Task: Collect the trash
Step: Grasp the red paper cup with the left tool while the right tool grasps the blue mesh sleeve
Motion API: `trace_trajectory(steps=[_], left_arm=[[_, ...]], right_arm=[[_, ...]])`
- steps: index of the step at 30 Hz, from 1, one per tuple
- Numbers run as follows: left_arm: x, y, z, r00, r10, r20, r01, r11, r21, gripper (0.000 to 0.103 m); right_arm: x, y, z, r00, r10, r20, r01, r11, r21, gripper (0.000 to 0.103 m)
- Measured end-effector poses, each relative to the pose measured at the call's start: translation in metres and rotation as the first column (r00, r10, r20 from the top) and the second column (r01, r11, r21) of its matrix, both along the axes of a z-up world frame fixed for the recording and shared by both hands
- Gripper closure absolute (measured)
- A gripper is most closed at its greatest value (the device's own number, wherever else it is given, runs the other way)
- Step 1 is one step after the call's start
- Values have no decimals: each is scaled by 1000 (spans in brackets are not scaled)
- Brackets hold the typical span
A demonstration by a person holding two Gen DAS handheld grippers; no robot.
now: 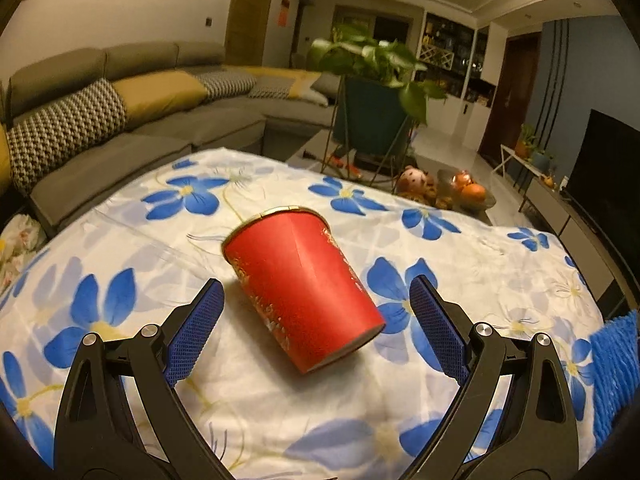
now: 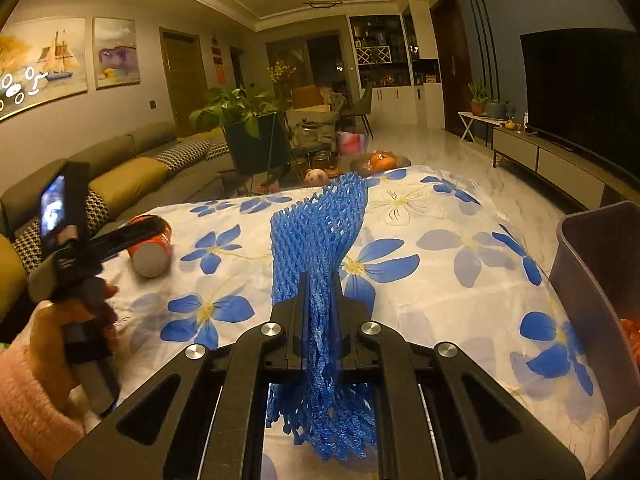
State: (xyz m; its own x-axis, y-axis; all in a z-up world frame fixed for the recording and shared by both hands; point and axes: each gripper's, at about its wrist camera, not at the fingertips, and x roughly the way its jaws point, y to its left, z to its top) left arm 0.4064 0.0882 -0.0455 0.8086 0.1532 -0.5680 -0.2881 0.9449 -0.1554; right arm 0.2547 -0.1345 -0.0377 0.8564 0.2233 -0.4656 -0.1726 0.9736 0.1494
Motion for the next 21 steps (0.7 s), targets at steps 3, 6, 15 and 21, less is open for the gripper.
trace_trajectory(steps=[3,6,15,21], left_arm=[[7,3,-7,1000,-11,-29,11,1000,-24,19],[8,4,-13,999,-30,-44,28,999,-44,33],[-17,-3,-4,995,-97,15,97,994,-47,43],[-67,-20,14,981,-172,90,173,985,-12,43]], right_arm=[[-2,-1,2,1000,5,5,-5,1000,10,93],[-3,-2,2,1000,4,5,-4,1000,11,93],[-12,-7,11,1000,-2,25,1,1000,21,93],[-26,-13,24,998,-16,57,14,1000,28,93]])
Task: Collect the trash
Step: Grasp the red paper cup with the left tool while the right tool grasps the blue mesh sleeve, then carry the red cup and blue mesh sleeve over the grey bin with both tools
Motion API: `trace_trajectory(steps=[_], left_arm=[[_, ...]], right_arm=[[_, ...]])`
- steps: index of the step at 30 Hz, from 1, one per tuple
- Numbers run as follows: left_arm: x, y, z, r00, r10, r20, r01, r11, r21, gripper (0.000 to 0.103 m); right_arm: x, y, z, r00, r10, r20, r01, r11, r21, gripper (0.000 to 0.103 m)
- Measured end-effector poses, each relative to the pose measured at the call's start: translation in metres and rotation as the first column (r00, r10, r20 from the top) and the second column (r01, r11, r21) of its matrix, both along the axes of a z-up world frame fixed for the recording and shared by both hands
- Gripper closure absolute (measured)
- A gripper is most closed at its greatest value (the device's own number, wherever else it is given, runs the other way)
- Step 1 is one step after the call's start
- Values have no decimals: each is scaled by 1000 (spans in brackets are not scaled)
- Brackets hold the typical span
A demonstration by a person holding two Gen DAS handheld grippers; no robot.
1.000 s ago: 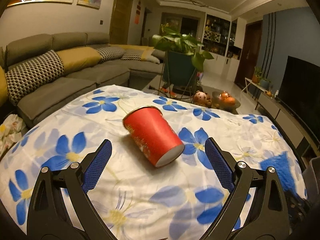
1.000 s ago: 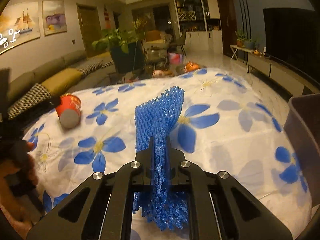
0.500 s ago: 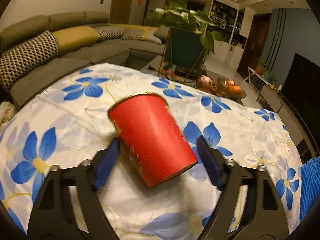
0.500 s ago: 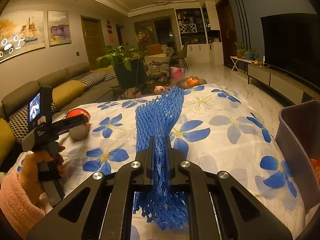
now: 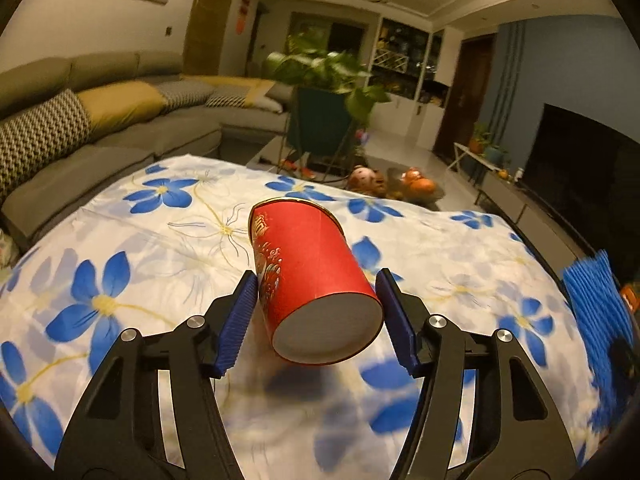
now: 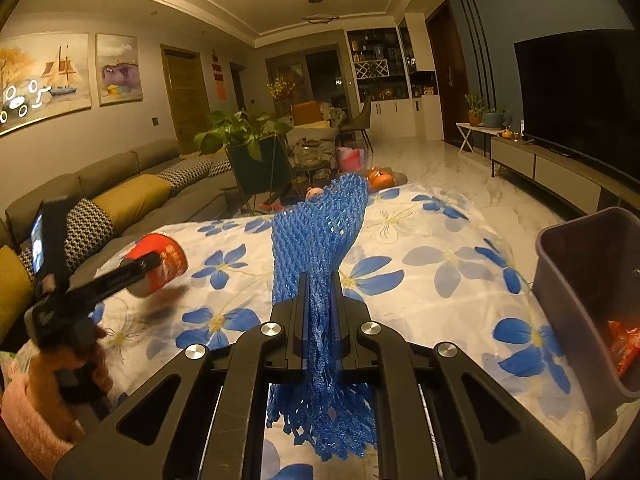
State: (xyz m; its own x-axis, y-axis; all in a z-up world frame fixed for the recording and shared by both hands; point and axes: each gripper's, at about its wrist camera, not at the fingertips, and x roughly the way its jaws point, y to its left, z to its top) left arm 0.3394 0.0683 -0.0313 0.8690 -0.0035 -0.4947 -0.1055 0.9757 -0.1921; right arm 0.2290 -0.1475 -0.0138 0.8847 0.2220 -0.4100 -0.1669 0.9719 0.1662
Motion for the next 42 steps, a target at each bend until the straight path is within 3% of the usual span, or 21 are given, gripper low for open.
trace_trajectory(steps=[15,31,42], left_arm=[[-79,-61,40,976,-178,126,176,984,31,43],[-100,-148,52,928,-344,141,337,939,74,43],[-103,-214,54,879,-452,151,442,892,98,43]], right_arm=[[-46,-28,21,997,-57,51,56,998,4,93],[-75,-84,32,982,-170,88,170,985,12,93],[-88,-140,39,953,-277,119,279,960,4,93]])
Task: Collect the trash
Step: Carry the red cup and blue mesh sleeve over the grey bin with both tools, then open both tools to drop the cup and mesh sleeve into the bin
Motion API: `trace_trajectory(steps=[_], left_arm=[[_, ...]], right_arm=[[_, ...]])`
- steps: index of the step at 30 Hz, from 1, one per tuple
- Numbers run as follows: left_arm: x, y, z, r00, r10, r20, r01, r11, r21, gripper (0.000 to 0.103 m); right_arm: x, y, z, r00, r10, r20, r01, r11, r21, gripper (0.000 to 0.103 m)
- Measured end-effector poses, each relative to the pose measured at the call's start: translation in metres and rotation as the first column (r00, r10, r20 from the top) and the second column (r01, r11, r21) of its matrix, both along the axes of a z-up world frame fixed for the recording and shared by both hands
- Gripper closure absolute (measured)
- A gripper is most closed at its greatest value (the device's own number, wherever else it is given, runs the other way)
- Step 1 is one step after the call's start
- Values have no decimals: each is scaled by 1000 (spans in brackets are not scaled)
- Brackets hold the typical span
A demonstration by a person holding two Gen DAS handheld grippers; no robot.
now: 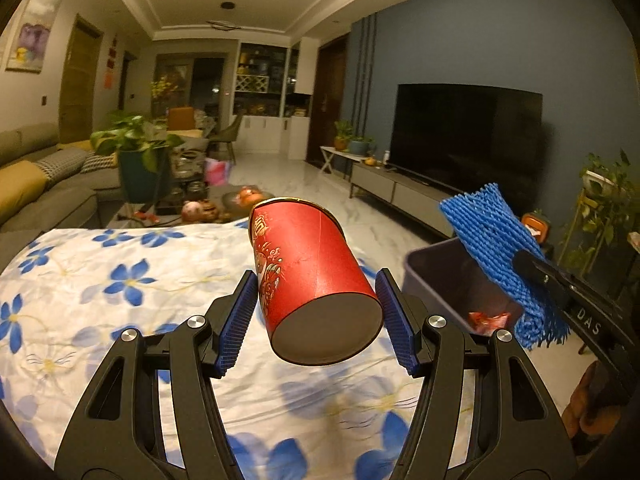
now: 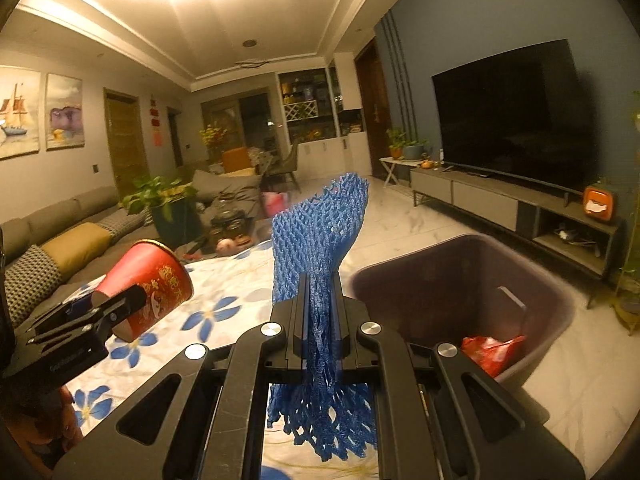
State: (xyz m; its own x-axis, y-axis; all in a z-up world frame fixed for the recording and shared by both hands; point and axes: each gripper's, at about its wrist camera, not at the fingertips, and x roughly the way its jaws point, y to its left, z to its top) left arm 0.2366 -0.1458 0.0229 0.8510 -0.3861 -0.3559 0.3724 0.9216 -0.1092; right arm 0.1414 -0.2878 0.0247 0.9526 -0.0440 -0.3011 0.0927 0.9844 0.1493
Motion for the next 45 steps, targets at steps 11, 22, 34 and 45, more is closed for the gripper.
trace_trajectory(steps=[11,22,34,45], left_arm=[[15,-60,4,994,-108,0,108,994,-9,43],[28,-126,5,972,-234,12,235,972,-31,43],[45,-169,-9,953,-304,-15,304,953,-22,43],[41,-193,-24,942,-335,-27,336,942,4,43]], right_arm=[[-2,-60,1,989,-147,27,147,989,-21,93],[7,-92,-7,975,-219,29,219,976,-13,93],[14,-106,-15,970,-241,19,241,971,13,93],[14,-108,-16,970,-244,18,243,970,27,84]])
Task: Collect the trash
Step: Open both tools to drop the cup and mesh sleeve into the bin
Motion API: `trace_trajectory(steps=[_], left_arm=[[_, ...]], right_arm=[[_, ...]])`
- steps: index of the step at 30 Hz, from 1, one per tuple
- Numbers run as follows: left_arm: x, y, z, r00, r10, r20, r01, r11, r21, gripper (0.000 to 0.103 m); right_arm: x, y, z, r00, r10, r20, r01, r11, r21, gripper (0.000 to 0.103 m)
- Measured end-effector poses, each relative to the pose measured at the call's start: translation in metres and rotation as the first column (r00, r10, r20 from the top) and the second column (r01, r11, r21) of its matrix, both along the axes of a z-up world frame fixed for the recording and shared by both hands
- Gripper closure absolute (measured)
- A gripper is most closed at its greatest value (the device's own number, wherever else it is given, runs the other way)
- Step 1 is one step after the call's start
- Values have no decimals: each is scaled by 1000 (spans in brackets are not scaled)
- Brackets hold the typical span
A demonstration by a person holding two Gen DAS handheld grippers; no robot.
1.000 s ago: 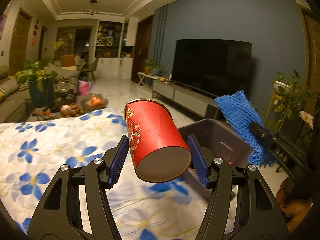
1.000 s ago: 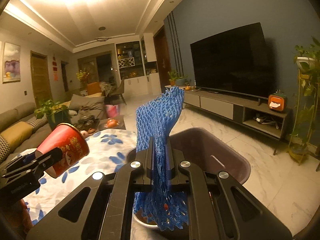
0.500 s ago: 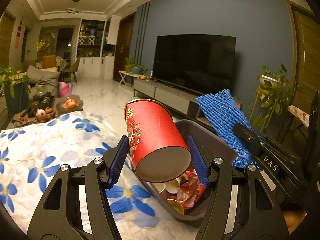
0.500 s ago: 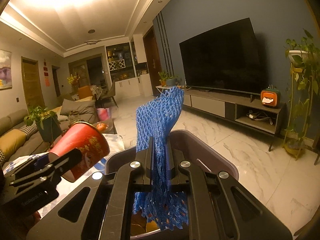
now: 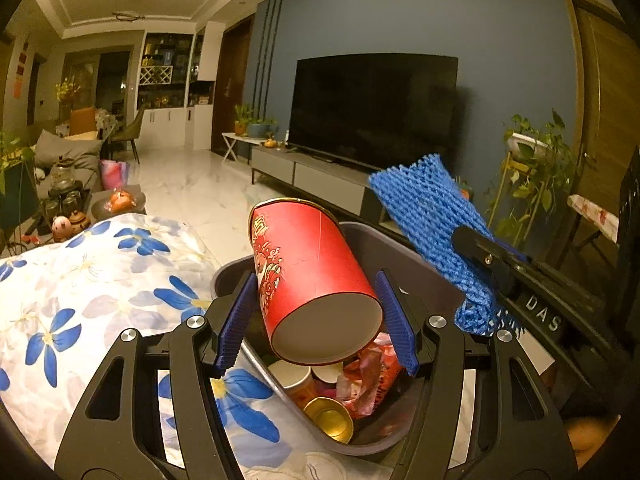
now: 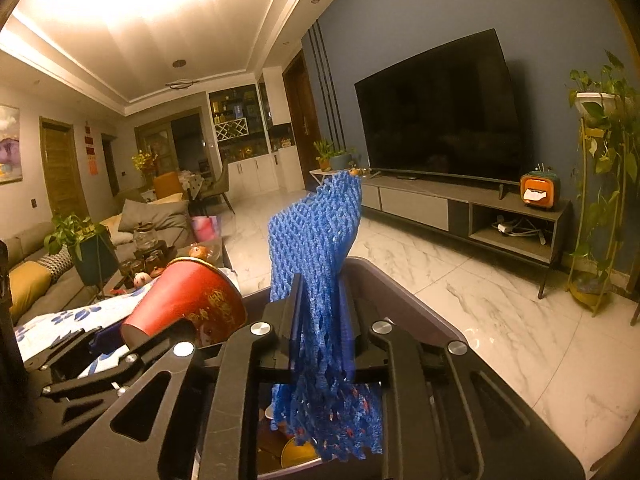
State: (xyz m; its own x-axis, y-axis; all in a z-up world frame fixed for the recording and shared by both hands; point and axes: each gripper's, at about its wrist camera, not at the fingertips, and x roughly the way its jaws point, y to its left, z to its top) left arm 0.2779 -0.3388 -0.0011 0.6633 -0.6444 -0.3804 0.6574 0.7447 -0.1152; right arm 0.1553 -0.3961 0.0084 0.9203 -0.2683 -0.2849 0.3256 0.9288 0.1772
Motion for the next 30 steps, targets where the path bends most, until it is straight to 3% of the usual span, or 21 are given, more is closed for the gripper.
trace_trajectory(steps=[5,10,15,21,25,27,30], left_arm=[[1,-3,-4,1000,-5,-14,6,1000,3,43],[1,-5,-8,1000,-6,-14,6,1000,7,43],[3,-6,-11,1000,-5,-30,6,1000,9,43],[8,-9,-21,998,-13,-62,14,1000,19,42],[10,-7,-26,997,0,-77,2,999,34,27],[8,-1,-26,997,18,-71,-16,999,31,22],[3,16,-23,997,55,-51,-54,998,30,21]], right_arm=[[-2,0,-1,1000,-5,0,5,1000,13,84],[0,-3,0,1000,-4,5,4,1000,26,74],[0,-5,0,1000,-9,15,8,999,40,57],[-6,-3,0,999,-20,25,19,999,45,49],[-13,0,0,999,-24,28,23,999,39,45],[-19,1,0,999,-32,35,30,999,36,32],[-26,2,2,998,-40,39,39,999,20,25]])
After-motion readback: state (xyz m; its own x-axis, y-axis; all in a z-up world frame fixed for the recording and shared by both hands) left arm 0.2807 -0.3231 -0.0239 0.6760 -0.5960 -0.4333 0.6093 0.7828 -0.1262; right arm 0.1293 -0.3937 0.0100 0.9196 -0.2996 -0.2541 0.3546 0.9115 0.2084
